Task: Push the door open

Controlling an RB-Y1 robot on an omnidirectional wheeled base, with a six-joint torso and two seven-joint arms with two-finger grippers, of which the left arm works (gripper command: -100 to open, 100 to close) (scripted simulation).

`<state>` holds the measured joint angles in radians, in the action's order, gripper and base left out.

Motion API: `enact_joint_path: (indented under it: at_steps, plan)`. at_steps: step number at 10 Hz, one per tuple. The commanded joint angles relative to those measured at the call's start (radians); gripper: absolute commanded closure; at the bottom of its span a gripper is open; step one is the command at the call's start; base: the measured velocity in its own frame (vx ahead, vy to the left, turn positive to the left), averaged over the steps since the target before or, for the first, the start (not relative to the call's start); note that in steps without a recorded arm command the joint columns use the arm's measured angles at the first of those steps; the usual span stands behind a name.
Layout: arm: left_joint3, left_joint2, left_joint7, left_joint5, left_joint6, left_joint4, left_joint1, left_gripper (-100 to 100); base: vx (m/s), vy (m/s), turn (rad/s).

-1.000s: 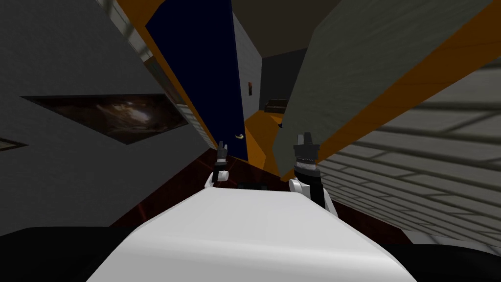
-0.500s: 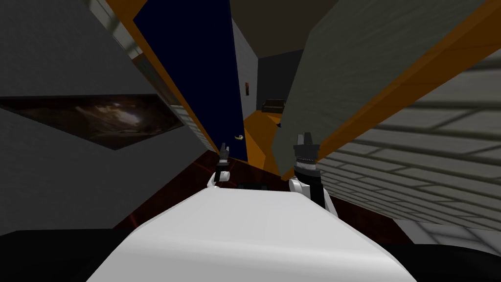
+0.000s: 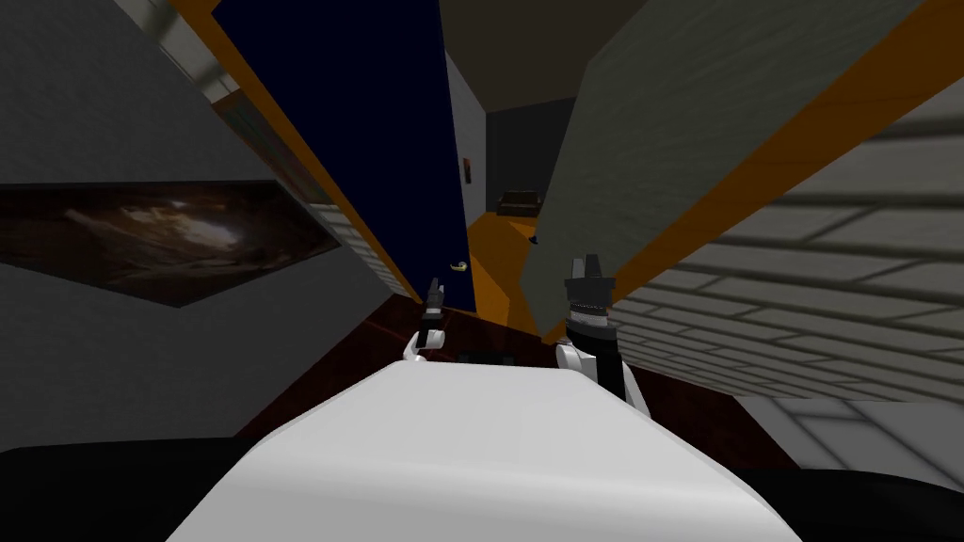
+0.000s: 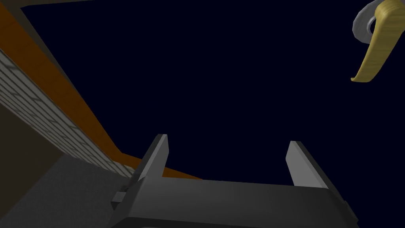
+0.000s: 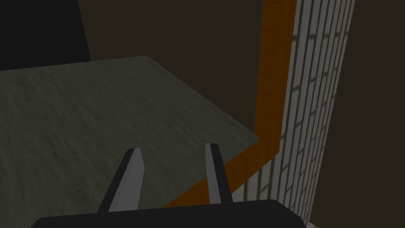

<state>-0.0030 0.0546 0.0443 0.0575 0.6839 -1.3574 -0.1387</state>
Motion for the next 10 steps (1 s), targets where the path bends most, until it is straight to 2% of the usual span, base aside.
enact_joint_path:
  at_steps: [1, 2, 3, 7, 8, 10]
  plan:
    - [0.001, -0.004, 0.003, -0.002, 0.011, 0.048, 0.014, -100, 0.029, 0.091, -0.061]
    - [0.001, -0.007, 0.004, -0.003, 0.015, 0.077, 0.027, -100, 0.026, 0.084, -0.130]
    - [0.001, -0.007, 0.004, -0.003, 0.015, 0.085, 0.027, -100, 0.014, 0.060, -0.045]
    - [0.003, -0.021, 0.009, -0.009, 0.031, 0.220, 0.075, -100, 0.030, 0.105, -0.142]
    - [0.003, -0.021, 0.009, -0.009, 0.031, 0.224, 0.075, -100, 0.015, 0.103, -0.044]
    - [0.004, -0.030, 0.011, -0.012, 0.038, 0.287, 0.098, -100, 0.010, 0.095, -0.105]
